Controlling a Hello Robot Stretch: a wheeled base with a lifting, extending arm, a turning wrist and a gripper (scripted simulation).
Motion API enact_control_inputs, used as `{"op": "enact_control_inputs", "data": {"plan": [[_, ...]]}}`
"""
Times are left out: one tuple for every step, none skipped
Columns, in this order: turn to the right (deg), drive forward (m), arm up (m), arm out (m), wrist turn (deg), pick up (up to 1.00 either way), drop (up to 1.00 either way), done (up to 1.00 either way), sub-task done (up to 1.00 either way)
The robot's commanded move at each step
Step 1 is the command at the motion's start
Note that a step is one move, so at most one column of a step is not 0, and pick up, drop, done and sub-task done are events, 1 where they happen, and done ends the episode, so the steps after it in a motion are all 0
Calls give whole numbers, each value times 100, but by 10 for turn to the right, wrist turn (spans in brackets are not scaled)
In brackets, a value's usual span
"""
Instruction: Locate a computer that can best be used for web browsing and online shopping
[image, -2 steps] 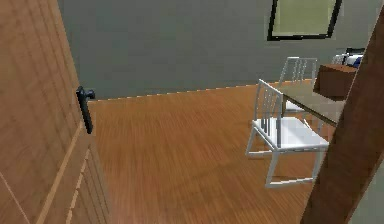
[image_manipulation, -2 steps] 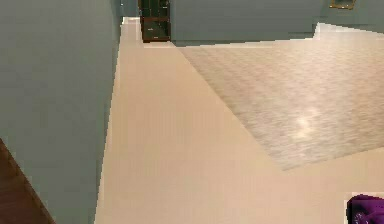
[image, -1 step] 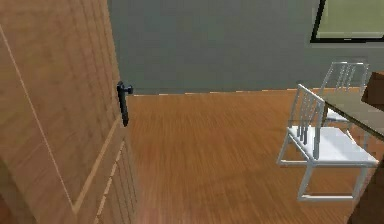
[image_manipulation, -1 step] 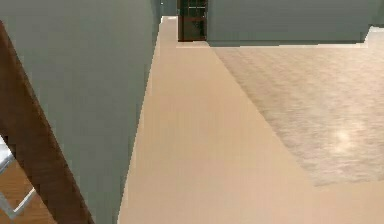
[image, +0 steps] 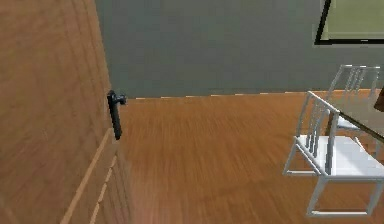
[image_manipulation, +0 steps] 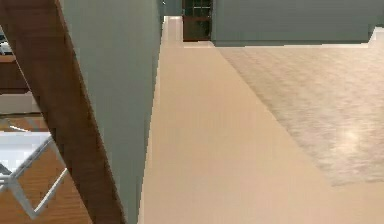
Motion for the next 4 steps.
{"op": "enact_control_inputs", "data": {"plan": [[150, 0, 0, 0, 0, 0, 0, 0, 0], [0, 80, 0, 0, 0, 0, 0, 0, 0], [-180, 0, 0, 0, 0, 0, 0, 0, 0], [0, 60, 0, 0, 0, 0, 0, 0, 0]]}}
